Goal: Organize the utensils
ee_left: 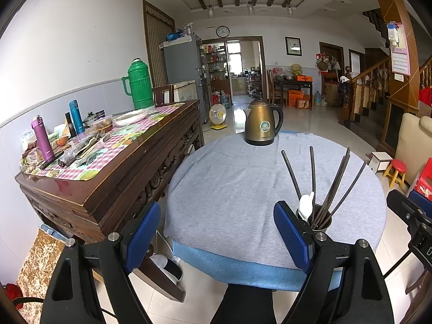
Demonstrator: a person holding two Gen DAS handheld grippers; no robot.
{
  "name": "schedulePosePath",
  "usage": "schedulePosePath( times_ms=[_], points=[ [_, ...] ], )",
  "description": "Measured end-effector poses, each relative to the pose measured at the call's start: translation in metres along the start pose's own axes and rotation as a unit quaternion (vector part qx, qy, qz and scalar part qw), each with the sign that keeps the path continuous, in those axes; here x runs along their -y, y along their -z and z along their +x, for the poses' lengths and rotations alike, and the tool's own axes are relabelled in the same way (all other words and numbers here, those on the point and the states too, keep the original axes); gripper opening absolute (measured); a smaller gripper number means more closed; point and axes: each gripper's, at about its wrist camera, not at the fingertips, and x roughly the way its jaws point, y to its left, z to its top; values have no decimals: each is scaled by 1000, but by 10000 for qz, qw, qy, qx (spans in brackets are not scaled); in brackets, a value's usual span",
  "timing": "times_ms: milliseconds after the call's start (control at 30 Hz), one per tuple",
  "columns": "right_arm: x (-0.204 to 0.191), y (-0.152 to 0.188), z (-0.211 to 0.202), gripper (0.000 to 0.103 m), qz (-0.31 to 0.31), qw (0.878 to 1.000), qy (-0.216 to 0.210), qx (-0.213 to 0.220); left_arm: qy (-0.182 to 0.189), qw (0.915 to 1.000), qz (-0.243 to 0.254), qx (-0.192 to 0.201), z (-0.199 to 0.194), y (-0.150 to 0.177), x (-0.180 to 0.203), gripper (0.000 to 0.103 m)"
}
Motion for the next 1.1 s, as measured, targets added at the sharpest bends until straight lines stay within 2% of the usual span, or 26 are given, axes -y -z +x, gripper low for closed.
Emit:
schedulePosePath(
  times_ms=[667, 1100],
  points=[
    [-3, -3, -4, 70, -53, 10000, -4, 48, 1, 10000, -50, 11, -3, -2, -3, 86],
    [-2, -13, 0, 70, -16, 10000, -18, 77, -24, 10000, 34, -75, 9, -11, 1, 86]
  ],
)
